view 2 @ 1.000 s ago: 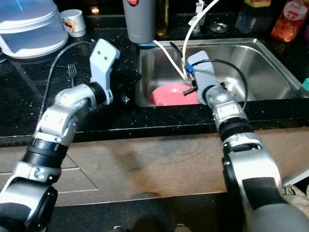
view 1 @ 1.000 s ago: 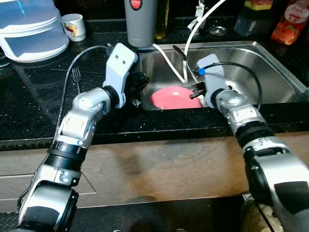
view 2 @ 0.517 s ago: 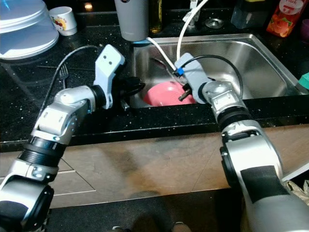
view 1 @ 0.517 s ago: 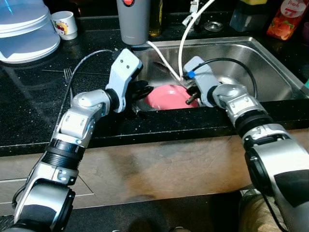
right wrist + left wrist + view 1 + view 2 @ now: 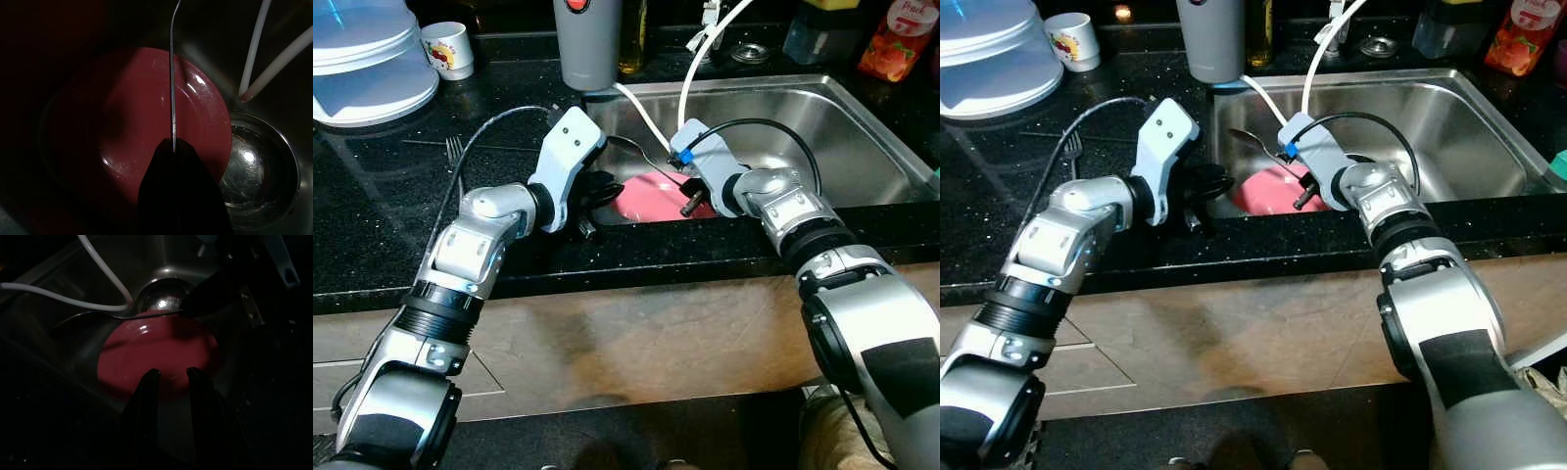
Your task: Kitchen organization
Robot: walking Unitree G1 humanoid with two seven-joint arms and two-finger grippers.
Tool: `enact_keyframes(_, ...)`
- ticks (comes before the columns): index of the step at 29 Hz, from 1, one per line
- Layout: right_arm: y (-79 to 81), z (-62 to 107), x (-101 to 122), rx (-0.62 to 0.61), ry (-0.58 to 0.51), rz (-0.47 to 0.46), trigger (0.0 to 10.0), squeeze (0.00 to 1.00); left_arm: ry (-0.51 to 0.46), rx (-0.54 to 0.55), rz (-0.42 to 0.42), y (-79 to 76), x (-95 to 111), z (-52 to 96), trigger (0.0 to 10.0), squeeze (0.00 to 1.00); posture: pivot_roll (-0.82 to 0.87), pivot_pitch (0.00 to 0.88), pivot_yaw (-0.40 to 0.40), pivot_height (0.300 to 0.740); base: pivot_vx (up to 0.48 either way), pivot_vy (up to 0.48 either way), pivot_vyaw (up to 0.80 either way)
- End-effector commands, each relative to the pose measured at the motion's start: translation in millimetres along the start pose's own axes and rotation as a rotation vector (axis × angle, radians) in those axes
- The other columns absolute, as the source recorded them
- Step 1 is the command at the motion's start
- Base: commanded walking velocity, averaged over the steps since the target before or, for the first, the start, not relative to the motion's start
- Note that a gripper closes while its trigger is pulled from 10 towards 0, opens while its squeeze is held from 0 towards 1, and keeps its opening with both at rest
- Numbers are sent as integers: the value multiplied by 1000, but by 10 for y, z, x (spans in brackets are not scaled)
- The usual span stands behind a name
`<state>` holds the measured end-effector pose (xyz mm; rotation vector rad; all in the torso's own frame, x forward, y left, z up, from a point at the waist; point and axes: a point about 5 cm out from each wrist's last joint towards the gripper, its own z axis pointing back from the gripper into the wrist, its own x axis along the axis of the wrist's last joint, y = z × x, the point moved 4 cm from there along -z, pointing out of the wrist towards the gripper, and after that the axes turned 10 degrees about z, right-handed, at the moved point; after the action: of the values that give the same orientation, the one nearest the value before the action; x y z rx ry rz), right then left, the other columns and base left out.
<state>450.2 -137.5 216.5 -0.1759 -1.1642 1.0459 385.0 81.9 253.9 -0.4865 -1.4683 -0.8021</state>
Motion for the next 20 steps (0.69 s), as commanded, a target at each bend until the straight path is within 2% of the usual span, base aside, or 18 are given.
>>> enact_keyframes(1,-2,1,43,13,-7,12,10000,0,30,-19,-16,-35,-47,21,10000,0,8,120,-7,740,0,0,0)
enact_keyframes(4,-4,0,48,10,-12,9,10000,0,37,-22,-24,-38,-50,25,10000,0,8,120,-8,740,0,0,0)
enact_keyframes(5,0,-1,50,13,-12,8,10000,122,38,-21,-25,-37,-48,25,10000,0,8,121,-8,740,0,0,0)
enact_keyframes(6,7,-3,50,17,-12,10,10000,545,37,-21,-26,-34,-46,26,10000,0,7,119,-8,740,0,0,0)
enact_keyframes(7,7,-3,50,17,-12,10,10000,545,37,-21,-26,-34,-46,26,10000,0,7,119,-8,740,0,0,0)
enact_keyframes(8,11,-4,50,20,-12,11,10000,796,36,-17,-27,-29,-42,27,10000,0,7,120,-8,740,0,0,0)
enact_keyframes(9,13,-6,53,19,-14,11,10000,922,31,-10,-27,-18,-33,28,10000,0,7,119,-7,740,0,0,0)
enact_keyframes(10,10,-7,58,15,-16,9,10000,855,25,0,-30,-5,-20,29,10000,0,7,119,-7,740,0,0,0)
enact_keyframes(11,-2,-6,65,4,-21,4,10000,855,15,20,-37,19,2,28,10000,0,9,121,-7,740,0,0,0)
enact_keyframes(12,-21,-2,74,-10,-26,1,10000,796,6,42,-45,46,27,26,10000,0,9,121,-7,740,0,0,0)
enact_keyframes(13,-37,2,81,-21,-30,-2,10000,675,-3,57,-48,63,49,25,10000,0,9,121,-7,740,0,0,0)
enact_keyframes(14,-48,4,90,-27,-34,-6,10000,612,-12,66,-43,76,70,26,10000,0,10,123,-5,740,0,0,0)
enact_keyframes(15,-48,4,90,-27,-34,-6,10000,612,-12,66,-43,76,70,26,10000,0,10,123,-5,740,0,0,0)
enact_keyframes(16,-64,9,109,-36,-45,-17,10000,63,-26,92,-31,110,103,30,10000,0,10,124,-5,740,0,0,0)
enact_keyframes(17,-64,9,109,-36,-45,-17,10000,63,-26,92,-31,110,103,30,10000,0,10,124,-5,740,0,0,0)
enact_keyframes(18,-136,30,173,-83,-77,-34,10000,0,-40,199,-21,261,155,65,10000,0,11,127,-3,740,0,0,0)
enact_keyframes(19,-136,30,173,-83,-77,-34,10000,0,-40,199,-21,261,155,65,10000,0,11,127,-3,740,0,0,0)
enact_keyframes(20,-185,46,222,-118,-105,-51,10000,0,-36,287,-21,388,166,103,10000,0,11,127,-3,740,0,0,0)
